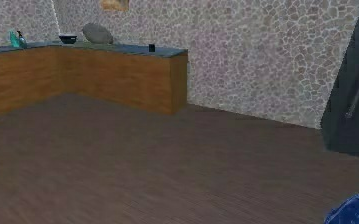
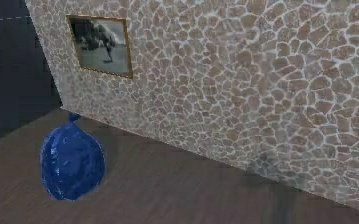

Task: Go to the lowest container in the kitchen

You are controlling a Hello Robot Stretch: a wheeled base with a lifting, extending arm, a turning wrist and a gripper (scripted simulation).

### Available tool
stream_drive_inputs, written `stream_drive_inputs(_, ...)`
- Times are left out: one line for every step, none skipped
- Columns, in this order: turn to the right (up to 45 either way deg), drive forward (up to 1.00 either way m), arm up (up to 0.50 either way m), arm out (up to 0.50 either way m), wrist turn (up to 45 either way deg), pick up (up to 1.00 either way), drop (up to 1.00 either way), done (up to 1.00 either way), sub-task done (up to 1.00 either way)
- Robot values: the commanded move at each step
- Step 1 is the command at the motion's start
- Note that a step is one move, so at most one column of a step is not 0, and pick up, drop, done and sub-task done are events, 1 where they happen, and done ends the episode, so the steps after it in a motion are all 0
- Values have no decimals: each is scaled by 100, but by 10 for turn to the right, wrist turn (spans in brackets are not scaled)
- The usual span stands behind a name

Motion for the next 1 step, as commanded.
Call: stream_drive_inputs(0,100,0,0,0,0,0,0,0)
